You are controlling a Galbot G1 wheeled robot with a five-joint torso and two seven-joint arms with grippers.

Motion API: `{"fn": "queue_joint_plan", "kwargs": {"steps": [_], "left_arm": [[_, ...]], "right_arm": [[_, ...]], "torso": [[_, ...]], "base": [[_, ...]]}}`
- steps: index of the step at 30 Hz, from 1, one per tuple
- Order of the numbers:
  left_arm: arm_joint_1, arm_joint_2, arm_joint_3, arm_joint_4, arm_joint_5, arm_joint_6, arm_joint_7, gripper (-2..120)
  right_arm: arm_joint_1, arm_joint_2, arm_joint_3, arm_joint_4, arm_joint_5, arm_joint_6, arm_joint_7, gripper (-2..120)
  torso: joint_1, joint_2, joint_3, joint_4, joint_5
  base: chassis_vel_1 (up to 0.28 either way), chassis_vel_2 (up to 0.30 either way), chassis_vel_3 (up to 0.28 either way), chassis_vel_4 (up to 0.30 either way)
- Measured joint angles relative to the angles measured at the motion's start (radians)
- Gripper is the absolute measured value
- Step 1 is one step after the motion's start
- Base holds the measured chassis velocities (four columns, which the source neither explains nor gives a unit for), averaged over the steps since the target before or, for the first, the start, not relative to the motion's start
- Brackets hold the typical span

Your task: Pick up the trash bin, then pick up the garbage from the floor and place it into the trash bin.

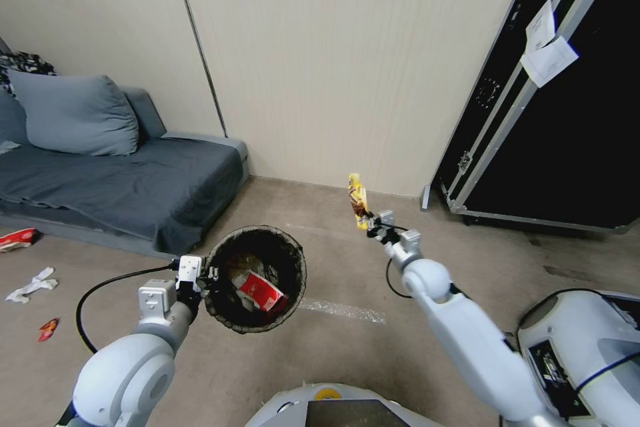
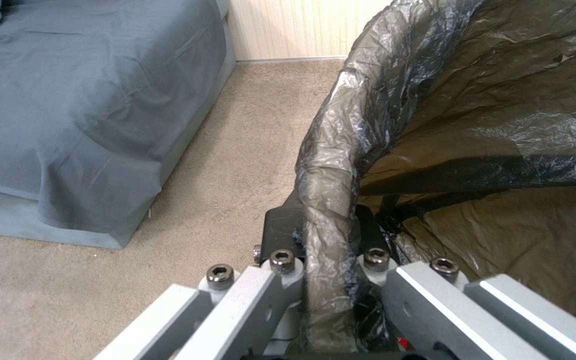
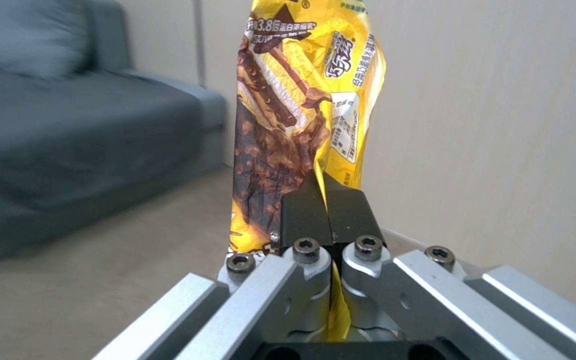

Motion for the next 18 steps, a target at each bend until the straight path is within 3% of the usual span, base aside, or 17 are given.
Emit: {"fn": "queue_joint_plan", "kwargs": {"steps": [7,12,17,18], "left_arm": [[-0.003,0.002,0.009,0.000,-0.001,0.000,-0.001,1],[-0.004,0.002,0.011,0.000,-0.002,0.000,-0.001,1],[-0.007,0.008,0.014,0.000,-0.002,0.000,-0.002,1],[-0.007,0.009,0.014,0.000,-0.002,0.000,-0.002,1]], "right_arm": [[-0.015,-0.054,0.003,0.119,0.105,-0.050,-0.033,0],[-0.013,-0.060,-0.007,0.131,0.119,-0.056,-0.034,0],[0.055,-0.076,-0.128,0.170,0.156,-0.080,-0.040,0],[0.066,-0.076,-0.146,0.170,0.157,-0.084,-0.040,0]], "torso": [[0.000,0.000,0.000,-0.0001,-0.0002],[0.000,0.000,0.000,-0.0002,-0.0002],[0.000,0.000,0.000,0.0007,-0.0002],[0.000,0.000,0.000,-0.0001,-0.0004]], "base": [[0.000,0.000,0.000,0.000],[0.000,0.000,0.000,0.000],[0.000,0.000,0.000,0.000],[0.000,0.000,0.000,0.000]]}}
